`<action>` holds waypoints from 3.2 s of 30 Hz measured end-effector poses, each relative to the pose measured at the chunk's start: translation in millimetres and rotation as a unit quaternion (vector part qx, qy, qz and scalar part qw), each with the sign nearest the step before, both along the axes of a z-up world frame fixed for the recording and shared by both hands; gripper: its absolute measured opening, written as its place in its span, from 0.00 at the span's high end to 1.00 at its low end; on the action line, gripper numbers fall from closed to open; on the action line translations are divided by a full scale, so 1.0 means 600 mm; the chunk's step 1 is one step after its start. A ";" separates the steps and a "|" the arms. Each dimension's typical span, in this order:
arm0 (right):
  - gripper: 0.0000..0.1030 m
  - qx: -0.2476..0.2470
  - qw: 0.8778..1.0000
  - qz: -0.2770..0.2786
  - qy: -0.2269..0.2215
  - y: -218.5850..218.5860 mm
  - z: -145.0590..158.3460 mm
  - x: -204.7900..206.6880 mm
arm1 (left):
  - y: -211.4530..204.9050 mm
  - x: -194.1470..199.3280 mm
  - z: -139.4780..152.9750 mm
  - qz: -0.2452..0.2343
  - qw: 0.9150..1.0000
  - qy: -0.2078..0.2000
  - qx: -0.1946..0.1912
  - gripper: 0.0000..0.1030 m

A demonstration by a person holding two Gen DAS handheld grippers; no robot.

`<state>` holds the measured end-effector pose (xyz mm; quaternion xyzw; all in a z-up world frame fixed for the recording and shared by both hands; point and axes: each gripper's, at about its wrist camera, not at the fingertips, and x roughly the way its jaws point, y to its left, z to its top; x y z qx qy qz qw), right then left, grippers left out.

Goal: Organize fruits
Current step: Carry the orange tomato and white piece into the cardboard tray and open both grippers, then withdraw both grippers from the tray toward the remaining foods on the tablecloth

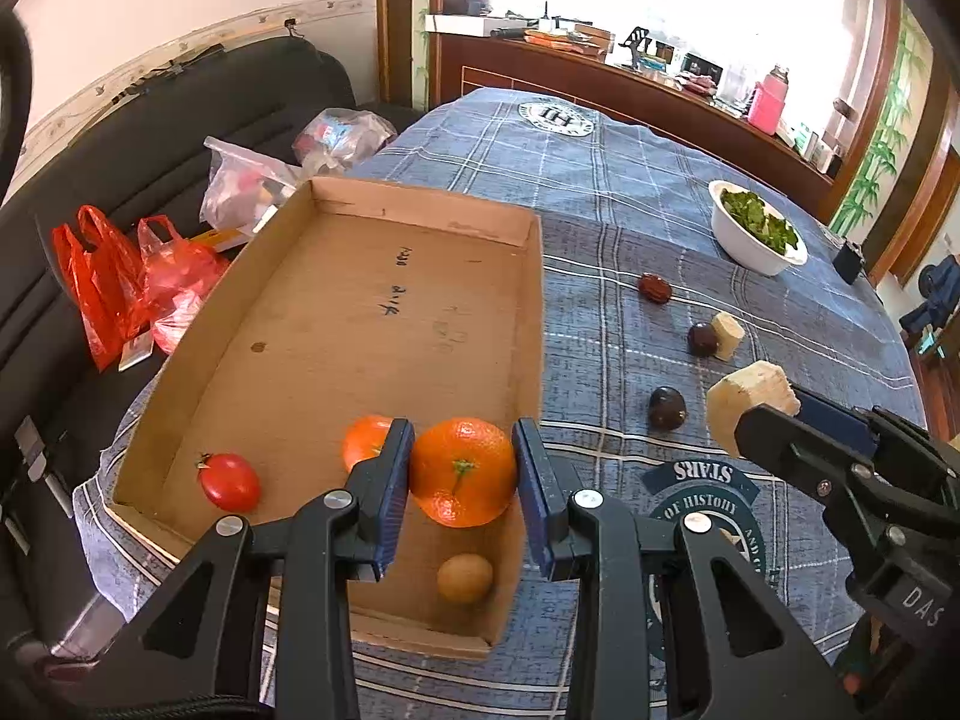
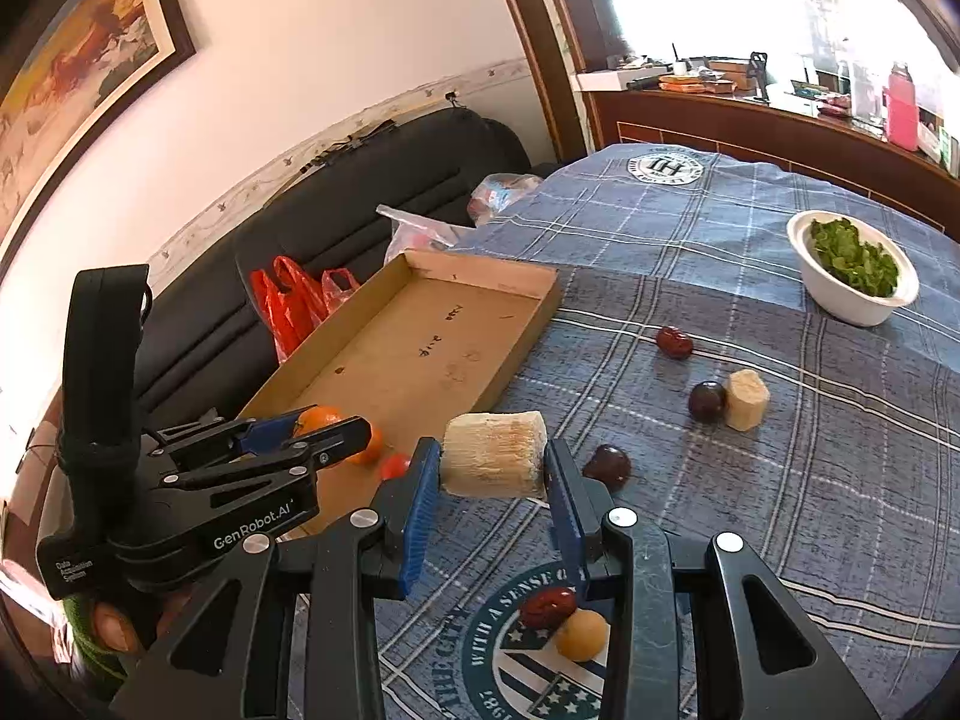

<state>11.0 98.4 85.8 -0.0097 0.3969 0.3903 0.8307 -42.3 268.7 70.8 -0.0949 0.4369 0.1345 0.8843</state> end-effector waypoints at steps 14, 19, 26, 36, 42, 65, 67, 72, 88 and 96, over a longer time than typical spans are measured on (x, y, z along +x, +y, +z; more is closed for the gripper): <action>0.65 -0.003 0.999 0.036 0.001 0.064 -0.009 0.001 | 0.057 -0.006 -0.011 0.036 0.999 0.005 -0.004 0.70; 0.66 0.001 0.999 0.047 0.009 0.095 -0.016 0.008 | 0.093 -0.006 -0.014 0.057 0.998 0.005 -0.011 0.70; 0.66 -0.001 0.998 0.060 0.017 0.142 -0.030 0.022 | 0.140 0.003 -0.022 0.086 0.996 0.009 -0.020 0.70; 0.66 -0.030 0.996 0.075 0.043 0.218 -0.086 0.057 | 0.180 0.039 -0.072 0.108 0.993 0.049 -0.026 0.70; 0.66 -0.054 0.993 0.089 0.048 0.251 -0.113 0.067 | 0.183 0.046 -0.095 0.109 0.991 0.072 -0.027 0.69; 0.61 -0.015 0.996 0.073 0.044 0.191 -0.069 0.064 | 0.152 0.019 -0.045 0.111 0.993 0.044 -0.007 0.55; 0.61 -0.003 0.997 0.063 0.045 0.168 -0.058 0.060 | 0.141 0.014 -0.036 0.106 0.994 0.036 -0.007 0.55; 0.61 0.011 0.998 0.043 0.038 0.109 -0.037 0.052 | 0.113 0.004 -0.016 0.094 0.995 0.022 -0.005 0.55; 0.57 0.032 0.998 -0.039 0.035 -0.059 -0.027 0.043 | 0.008 -0.006 0.014 0.048 0.999 0.012 0.004 0.51; 0.57 0.034 0.997 -0.067 0.033 -0.118 -0.025 0.035 | -0.041 -0.008 0.017 0.017 1.000 0.012 -0.003 0.51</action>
